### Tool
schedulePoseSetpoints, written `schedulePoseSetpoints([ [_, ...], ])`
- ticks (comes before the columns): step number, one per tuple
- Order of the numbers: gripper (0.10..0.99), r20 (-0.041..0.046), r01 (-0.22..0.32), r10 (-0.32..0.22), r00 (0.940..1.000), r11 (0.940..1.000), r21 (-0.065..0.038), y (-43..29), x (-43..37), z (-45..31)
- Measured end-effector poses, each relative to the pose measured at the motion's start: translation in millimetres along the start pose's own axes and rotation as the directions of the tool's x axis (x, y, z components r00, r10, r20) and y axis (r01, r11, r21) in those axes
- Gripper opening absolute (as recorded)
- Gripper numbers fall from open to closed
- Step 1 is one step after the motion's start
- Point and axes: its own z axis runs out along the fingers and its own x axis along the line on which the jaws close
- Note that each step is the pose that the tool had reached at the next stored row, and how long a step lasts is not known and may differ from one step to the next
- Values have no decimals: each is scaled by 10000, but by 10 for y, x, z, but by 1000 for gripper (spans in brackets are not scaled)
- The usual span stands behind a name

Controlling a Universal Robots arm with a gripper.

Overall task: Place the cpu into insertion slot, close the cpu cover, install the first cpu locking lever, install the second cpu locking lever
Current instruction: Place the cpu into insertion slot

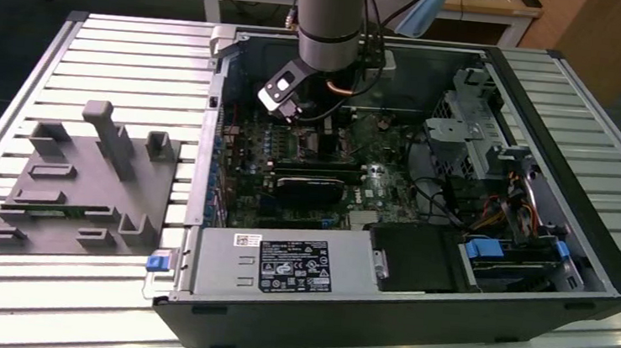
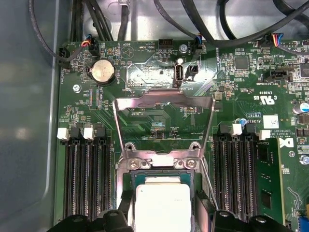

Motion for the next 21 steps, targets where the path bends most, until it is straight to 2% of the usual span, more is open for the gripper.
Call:
schedulePoseSetpoints([
  [3, 616, 0, -1, 1, 10000, 10000, 0, 3, 0, -27],
  [9, 616, 0, 0, 0, 10000, 10000, 0, 15, 3, -143],
  [16, 616, -1, 0, 0, 10000, 10000, -1, 15, 3, -147],
  [17, 600, -1, -1, 1, 10000, 10000, -1, 15, 3, -148],
  [18, 537, -1, 0, 0, 10000, 10000, -1, 15, 3, -148],
  [19, 537, 0, 0, 0, 10000, 10000, 0, 15, 3, -149],
  [21, 420, -1, 0, 0, 10000, 10000, -1, 16, 3, -150],
])
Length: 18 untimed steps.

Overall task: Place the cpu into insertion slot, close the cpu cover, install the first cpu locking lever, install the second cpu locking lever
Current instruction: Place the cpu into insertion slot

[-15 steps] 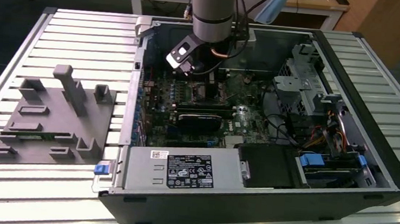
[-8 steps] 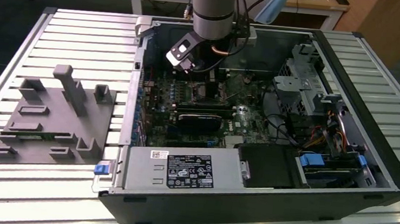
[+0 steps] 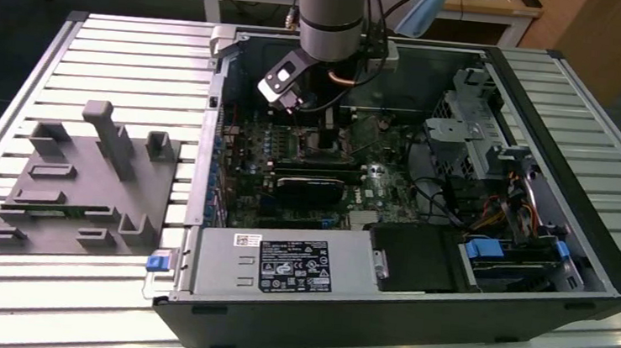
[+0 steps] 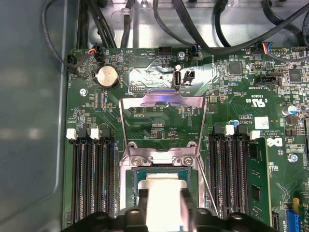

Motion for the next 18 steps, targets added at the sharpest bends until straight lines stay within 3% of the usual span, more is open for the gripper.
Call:
schedulePoseSetpoints([
  [1, 420, 0, 0, 0, 10000, 10000, 0, 0, 0, 0],
  [3, 302, 0, 0, 0, 10000, 10000, 0, 0, 0, -2],
  [4, 302, 0, 0, 0, 10000, 10000, 0, 0, 0, -2],
  [5, 184, 0, 0, 0, 10000, 10000, 0, 0, 0, -3],
  [6, 184, 0, 0, 0, 10000, 10000, 0, 0, 0, -3],
  [7, 125, 0, 0, 0, 10000, 10000, 0, 0, 0, -4],
  [13, 106, 0, 0, 0, 10000, 10000, 0, 1, 0, -7],
  [14, 106, 1, 0, 0, 10000, 10000, 45, 2, 0, -6],
  [17, 106, 19, -9, 8, 10000, 9984, 560, 18, 1, -1],
  [18, 106, 22, -10, 8, 10000, 9981, 617, 19, 0, -2],
])
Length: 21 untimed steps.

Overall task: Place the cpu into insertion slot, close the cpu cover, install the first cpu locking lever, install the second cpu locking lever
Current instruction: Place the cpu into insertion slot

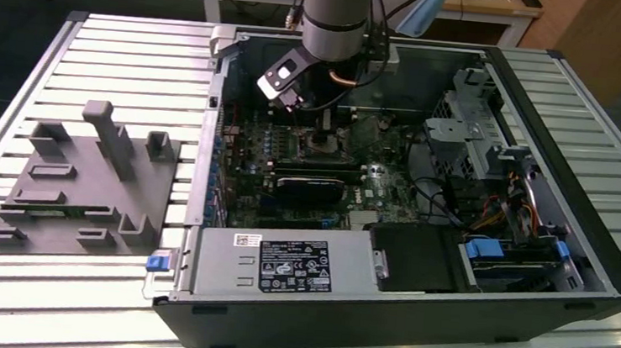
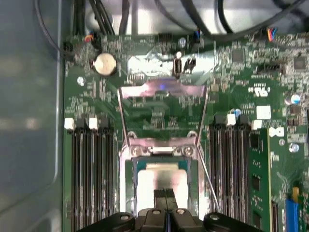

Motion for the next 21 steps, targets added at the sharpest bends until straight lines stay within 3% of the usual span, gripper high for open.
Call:
schedulePoseSetpoints([
  [8, 106, -3, 0, 0, 10000, 10000, 18, 48, 2, 4],
  [21, 106, 1, 1, -1, 10000, 10000, 21, 52, 0, 62],
])
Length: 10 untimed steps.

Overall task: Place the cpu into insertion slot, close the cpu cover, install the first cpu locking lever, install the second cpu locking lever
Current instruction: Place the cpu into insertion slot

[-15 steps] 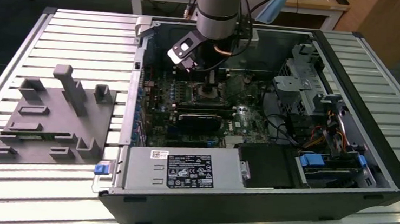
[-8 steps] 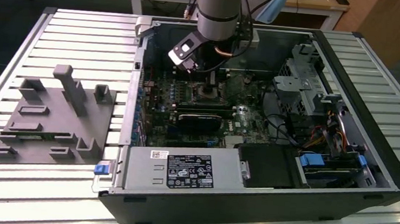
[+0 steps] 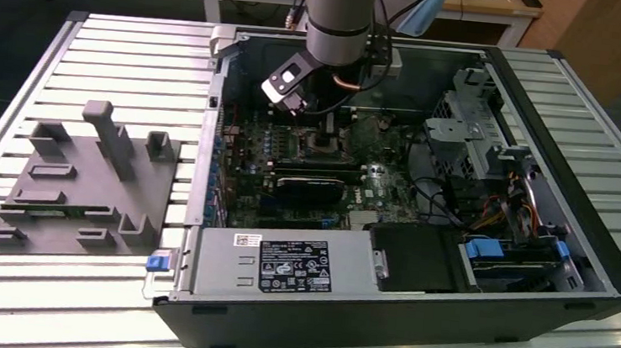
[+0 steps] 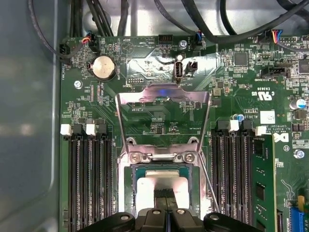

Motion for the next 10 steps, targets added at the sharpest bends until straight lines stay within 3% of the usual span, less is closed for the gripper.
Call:
schedulePoseSetpoints([
  [10, 106, -2, -1, 1, 10000, 10000, -1, -1, 0, 27],
])
